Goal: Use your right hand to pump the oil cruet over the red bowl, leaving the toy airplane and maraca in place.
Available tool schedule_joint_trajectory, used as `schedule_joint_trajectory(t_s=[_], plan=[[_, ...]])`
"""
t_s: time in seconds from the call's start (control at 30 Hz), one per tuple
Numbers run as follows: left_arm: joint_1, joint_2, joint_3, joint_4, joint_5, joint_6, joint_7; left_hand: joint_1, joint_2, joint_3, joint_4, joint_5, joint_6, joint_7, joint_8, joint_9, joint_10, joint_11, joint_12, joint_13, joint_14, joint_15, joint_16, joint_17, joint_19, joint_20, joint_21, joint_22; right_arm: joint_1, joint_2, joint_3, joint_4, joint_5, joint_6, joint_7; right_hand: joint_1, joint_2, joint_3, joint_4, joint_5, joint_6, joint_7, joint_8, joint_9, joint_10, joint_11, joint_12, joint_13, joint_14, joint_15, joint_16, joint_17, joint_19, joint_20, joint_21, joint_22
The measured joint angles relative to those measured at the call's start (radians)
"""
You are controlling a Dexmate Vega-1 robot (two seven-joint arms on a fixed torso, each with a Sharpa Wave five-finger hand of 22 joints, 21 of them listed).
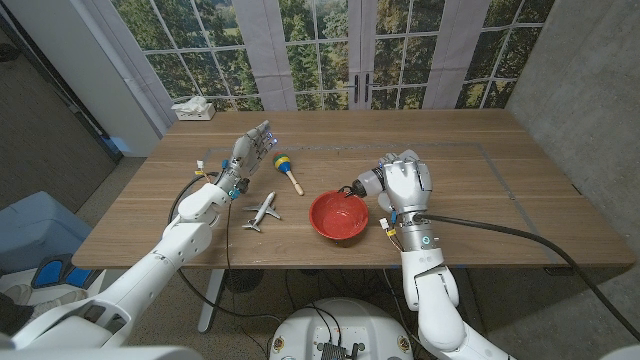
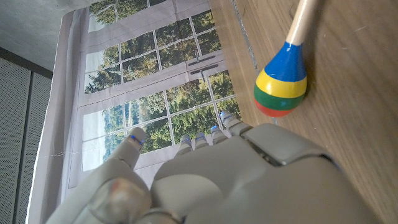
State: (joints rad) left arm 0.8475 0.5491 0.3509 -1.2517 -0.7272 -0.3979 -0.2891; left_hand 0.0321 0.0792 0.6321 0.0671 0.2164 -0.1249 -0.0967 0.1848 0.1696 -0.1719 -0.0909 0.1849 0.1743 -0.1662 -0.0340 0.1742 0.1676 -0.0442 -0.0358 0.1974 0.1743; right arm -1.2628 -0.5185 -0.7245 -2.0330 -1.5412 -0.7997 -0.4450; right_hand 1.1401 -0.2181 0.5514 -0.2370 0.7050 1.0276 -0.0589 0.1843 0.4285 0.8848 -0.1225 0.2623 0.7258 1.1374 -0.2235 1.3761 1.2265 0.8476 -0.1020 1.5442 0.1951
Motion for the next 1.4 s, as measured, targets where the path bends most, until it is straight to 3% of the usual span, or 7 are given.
schedule_joint_trajectory(t_s=[0.2, 0.27, 0.57, 0.67, 0.73, 0.9, 1.4], plan=[[-0.003, 0.0, 0.0, 0.001, 0.001, 0.001, 0.0, 0.0, 0.0, 0.0, 0.0, 0.0, 0.0, 0.0, 0.0, 0.0, 0.0, 0.0, 0.0, 0.0, 0.0, 0.0, 0.0, 0.0, 0.0, 0.0, 0.0, 0.0, 0.011, 0.029, -0.013, 0.021, -0.031, -0.042, 0.013, -0.006, 0.006, -0.063, 0.063, -0.177, -0.009, 0.005, 0.016, -0.034, -0.002, 0.003, -0.03, -0.014, -0.009, 0.005, -0.004, 0.0, -0.011, -0.003, 0.0, -0.005], [-0.004, 0.0, 0.001, 0.001, 0.002, 0.002, 0.0, 0.0, 0.0, 0.0, 0.0, 0.0, 0.0, 0.0, 0.0, 0.0, 0.0, 0.0, 0.0, 0.0, 0.0, 0.0, 0.0, 0.0, 0.0, 0.0, 0.0, 0.0, 0.015, 0.036, -0.016, 0.026, -0.038, -0.051, 0.015, -0.006, 0.006, -0.053, 0.095, -0.226, -0.009, 0.005, 0.016, -0.041, 0.011, 0.008, -0.038, -0.014, -0.009, 0.006, -0.007, 0.0, -0.011, -0.003, -0.001, -0.008], [-0.013, -0.003, 0.006, 0.008, 0.005, 0.01, 0.001, 0.0, 0.0, 0.004, -0.004, 0.0, 0.0, 0.0, 0.0, 0.0, 0.0, 0.0, 0.0, 0.0, 0.0, 0.0, 0.0, 0.0, 0.0, 0.0, 0.0, 0.0, 0.028, 0.047, -0.024, 0.041, -0.063, -0.073, 0.025, -0.006, 0.006, -0.074, 0.126, -0.411, -0.021, -0.004, 0.023, -0.063, 0.012, 0.007, -0.055, -0.006, -0.025, 0.015, -0.01, 0.0, -0.01, -0.003, -0.022, -0.014], [-0.017, -0.005, 0.007, 0.011, 0.006, 0.013, 0.001, 0.0, 0.0, 0.004, -0.004, 0.0, 0.0, 0.0, 0.0, 0.0, 0.0, 0.0, 0.0, 0.0, 0.0, 0.0, 0.0, 0.0, 0.0, 0.0, 0.0, 0.0, 0.033, 0.047, -0.026, 0.043, -0.067, -0.074, 0.029, -0.006, 0.006, -0.074, 0.126, -0.444, -0.036, -0.015, 0.023, -0.067, 0.001, -0.005, -0.066, -0.012, -0.028, 0.018, -0.009, 0.002, -0.014, 0.0, -0.028, -0.018], [-0.02, -0.006, 0.008, 0.014, 0.006, 0.014, 0.001, 0.0, 0.0, 0.004, -0.004, 0.0, 0.0, 0.0, 0.0, 0.0, 0.0, 0.0, 0.0, 0.0, 0.0, 0.0, 0.0, 0.0, 0.0, 0.0, 0.0, 0.0, 0.034, 0.047, -0.026, 0.044, -0.07, -0.075, 0.03, 0.035, 0.047, -0.074, 0.126, -0.463, -0.05, -0.022, 0.023, -0.072, -0.005, -0.01, -0.067, -0.017, -0.028, 0.018, -0.009, 0.003, -0.014, 0.0, -0.032, -0.018], [-0.026, -0.009, 0.011, 0.021, 0.008, 0.017, 0.0, 0.0, 0.0, 0.004, -0.004, 0.0, 0.0, 0.0, 0.0, 0.0, 0.0, 0.0, 0.0, 0.0, 0.0, 0.0, 0.0, 0.0, 0.0, 0.0, 0.0, 0.0, 0.04, 0.042, -0.026, 0.046, -0.072, -0.074, 0.03, 0.035, 0.047, -0.079, 0.125, -0.492, -0.084, -0.042, 0.015, -0.075, -0.013, -0.019, -0.07, -0.029, -0.039, 0.022, -0.01, 0.003, -0.014, 0.0, -0.039, -0.018], [-0.049, -0.02, 0.018, 0.048, 0.011, 0.019, -0.012, 0.0, 0.0, 0.008, -0.008, 0.0, 0.0, 0.0, 0.0, 0.0, 0.0, 0.0, 0.0, 0.0, 0.0, 0.0, 0.0, 0.0, 0.0, 0.0, 0.0, 0.0, 0.052, 0.031, -0.026, 0.051, -0.1, -0.068, 0.038, -0.011, 0.093, -0.128, 0.16, -0.504, -0.123, -0.082, 0.015, -0.101, 0.001, -0.037, -0.079, -0.065, -0.059, 0.034, -0.002, 0.003, -0.02, 0.006, -0.066, -0.023]])
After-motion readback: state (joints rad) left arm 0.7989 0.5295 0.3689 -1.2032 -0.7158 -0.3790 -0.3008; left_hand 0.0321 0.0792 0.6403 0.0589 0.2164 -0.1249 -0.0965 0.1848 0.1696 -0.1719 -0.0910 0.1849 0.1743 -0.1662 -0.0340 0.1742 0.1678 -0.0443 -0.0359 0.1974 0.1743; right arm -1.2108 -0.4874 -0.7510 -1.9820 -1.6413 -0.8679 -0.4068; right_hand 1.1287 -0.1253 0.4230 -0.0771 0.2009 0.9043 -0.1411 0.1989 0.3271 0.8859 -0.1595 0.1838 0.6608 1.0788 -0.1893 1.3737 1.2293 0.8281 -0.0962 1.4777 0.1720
